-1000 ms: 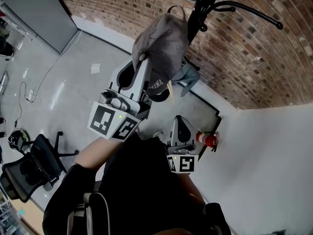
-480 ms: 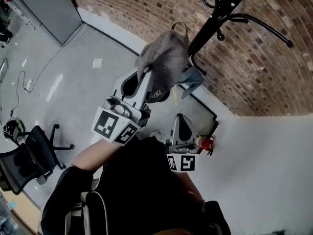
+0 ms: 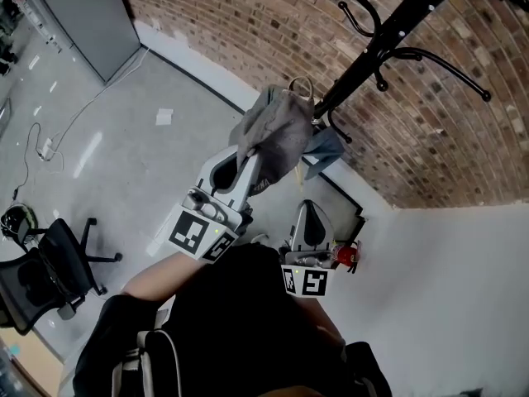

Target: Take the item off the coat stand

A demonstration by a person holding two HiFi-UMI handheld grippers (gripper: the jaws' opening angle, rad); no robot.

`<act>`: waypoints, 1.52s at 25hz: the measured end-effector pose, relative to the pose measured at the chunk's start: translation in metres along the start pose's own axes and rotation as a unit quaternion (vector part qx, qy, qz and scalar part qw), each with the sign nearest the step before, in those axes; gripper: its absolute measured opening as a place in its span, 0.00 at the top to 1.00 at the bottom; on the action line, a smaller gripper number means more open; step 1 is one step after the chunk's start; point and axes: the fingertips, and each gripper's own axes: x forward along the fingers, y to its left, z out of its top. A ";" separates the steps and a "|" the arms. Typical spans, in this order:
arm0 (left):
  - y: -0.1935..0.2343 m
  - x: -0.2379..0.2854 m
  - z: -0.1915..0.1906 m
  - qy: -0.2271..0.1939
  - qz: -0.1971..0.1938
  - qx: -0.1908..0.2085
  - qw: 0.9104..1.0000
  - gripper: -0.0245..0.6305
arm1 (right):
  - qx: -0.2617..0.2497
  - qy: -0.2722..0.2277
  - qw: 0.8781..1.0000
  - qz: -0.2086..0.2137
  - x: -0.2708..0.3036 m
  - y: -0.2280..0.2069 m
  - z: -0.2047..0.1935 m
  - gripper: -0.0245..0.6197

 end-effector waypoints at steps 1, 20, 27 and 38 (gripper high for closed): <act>-0.001 -0.003 -0.001 -0.001 -0.002 0.004 1.000 0.90 | -0.002 -0.001 1.000 -0.004 0.000 0.000 0.001 0.93; 0.000 -0.058 -0.059 0.029 -0.042 0.007 0.999 0.90 | -0.021 -0.018 0.999 -0.028 0.000 0.041 0.002 0.93; 0.011 -0.069 -0.073 0.061 -0.035 -0.020 0.997 0.90 | -0.044 -0.003 0.999 -0.017 0.008 0.057 0.000 0.93; 0.012 -0.071 -0.085 0.069 -0.045 -0.004 0.997 0.90 | -0.051 -0.003 0.999 -0.016 0.017 0.060 -0.003 0.93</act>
